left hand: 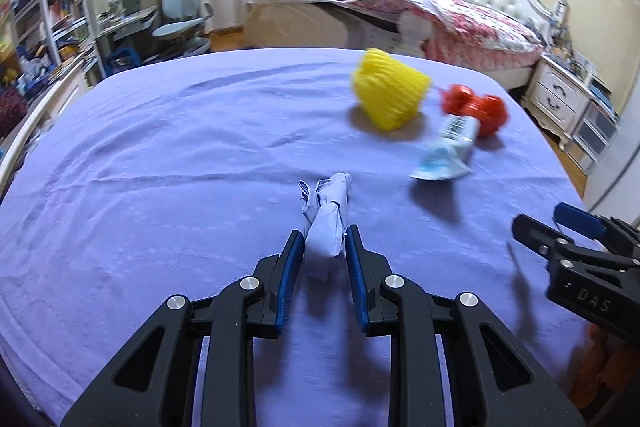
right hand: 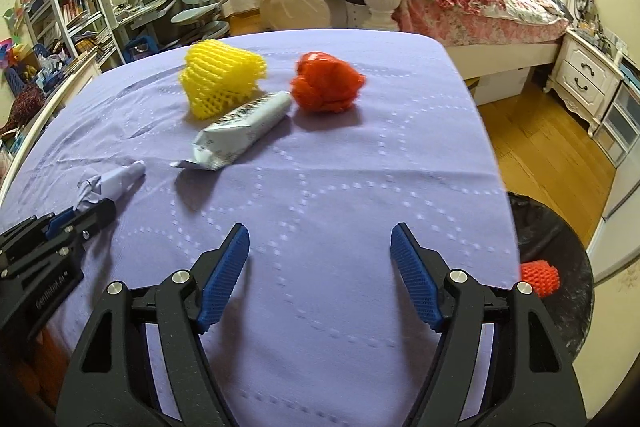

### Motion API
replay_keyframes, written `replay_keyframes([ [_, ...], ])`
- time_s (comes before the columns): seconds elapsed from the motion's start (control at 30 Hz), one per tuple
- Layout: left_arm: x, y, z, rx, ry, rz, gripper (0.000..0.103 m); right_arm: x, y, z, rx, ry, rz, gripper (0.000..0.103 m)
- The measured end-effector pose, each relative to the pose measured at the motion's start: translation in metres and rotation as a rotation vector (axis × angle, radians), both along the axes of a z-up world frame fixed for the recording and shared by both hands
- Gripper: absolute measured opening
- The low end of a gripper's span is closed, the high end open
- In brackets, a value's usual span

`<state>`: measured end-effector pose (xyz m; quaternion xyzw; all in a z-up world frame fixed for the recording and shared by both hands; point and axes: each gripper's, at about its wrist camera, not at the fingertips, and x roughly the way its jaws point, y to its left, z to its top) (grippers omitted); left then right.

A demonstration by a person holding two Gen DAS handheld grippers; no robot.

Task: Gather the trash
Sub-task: 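Grasp the white milk-powder tube with the right gripper while the left holds the paper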

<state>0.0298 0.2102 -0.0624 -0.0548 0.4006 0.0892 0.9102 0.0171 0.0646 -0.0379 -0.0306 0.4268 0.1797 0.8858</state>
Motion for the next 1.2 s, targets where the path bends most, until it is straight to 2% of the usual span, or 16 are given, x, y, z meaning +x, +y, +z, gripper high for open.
replay_keyframes([
  [0.17,0.002,0.041,0.0,0.009,0.001,0.078,0.026,0.004,0.028,0.0,0.016,0.006,0.027,0.077],
  [0.4,0.009,0.081,-0.002,-0.017,0.011,0.149,0.026,0.021,0.064,0.0,0.013,0.007,0.01,0.077],
  [0.47,0.008,0.084,-0.003,-0.043,0.013,0.156,0.025,0.028,0.071,0.0,0.023,0.017,-0.006,0.077],
  [0.57,0.008,0.083,-0.003,-0.038,0.009,0.151,0.025,0.038,0.075,0.0,0.034,0.039,-0.034,0.077],
  [0.87,0.013,0.091,-0.003,-0.064,0.003,0.151,0.026,0.039,0.075,0.002,0.085,0.069,-0.034,0.079],
  [1.2,0.017,0.097,-0.003,-0.064,0.0,0.161,0.025,0.049,0.087,0.004,0.079,0.048,-0.07,0.079],
])
